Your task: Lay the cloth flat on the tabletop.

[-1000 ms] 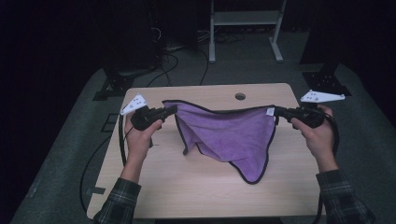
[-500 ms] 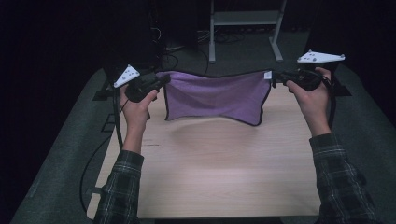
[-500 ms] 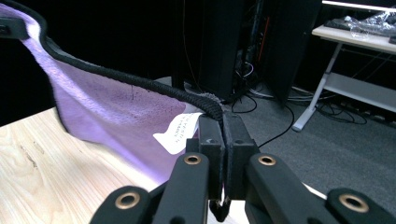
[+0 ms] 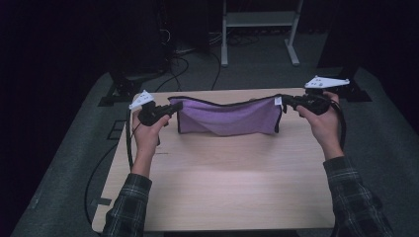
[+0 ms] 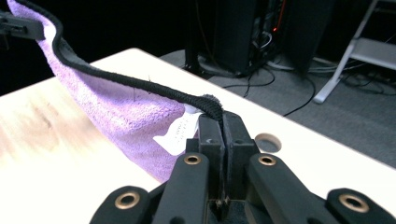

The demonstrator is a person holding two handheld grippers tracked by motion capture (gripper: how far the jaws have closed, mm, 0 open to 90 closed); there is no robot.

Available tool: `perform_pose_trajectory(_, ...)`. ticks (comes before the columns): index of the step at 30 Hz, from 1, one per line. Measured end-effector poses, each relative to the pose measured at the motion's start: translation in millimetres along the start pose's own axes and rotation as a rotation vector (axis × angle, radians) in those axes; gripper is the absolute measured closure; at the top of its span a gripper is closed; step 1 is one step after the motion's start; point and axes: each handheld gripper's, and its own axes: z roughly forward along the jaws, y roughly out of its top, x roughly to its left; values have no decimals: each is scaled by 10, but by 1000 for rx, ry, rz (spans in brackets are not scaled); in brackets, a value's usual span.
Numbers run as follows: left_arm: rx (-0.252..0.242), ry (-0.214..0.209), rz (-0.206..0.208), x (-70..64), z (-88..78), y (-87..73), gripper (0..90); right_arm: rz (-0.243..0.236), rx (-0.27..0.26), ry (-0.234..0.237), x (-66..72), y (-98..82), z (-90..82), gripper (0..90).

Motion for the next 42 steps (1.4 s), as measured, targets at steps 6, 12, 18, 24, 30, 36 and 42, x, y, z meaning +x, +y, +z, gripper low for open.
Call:
perform_pose_trajectory(6,21,-29,-15,-73,-126,-159,848,11,15,52,79,-229,-50,878)
perform_pose_trajectory(12,70,-54,-30,-192,-280,-403,848,9,59,90,182,-487,-120,878)
perform_pose_trajectory(18,147,-72,-38,-319,-401,-694,846,35,129,130,313,-923,-178,877)
perform_pose_trajectory(24,198,-80,-37,-407,-500,-844,845,39,171,166,418,-1152,-239,877)
perform_pose_trajectory(30,230,-89,-39,-496,-575,-949,844,36,196,190,518,-1296,-333,877)
perform_pose_trajectory(36,297,-92,-44,-574,-684,-1106,840,19,243,227,672,-1504,-441,877)
perform_pose_trajectory(42,345,-98,-42,-648,-750,-1211,840,9,279,250,768,-1646,-500,877)
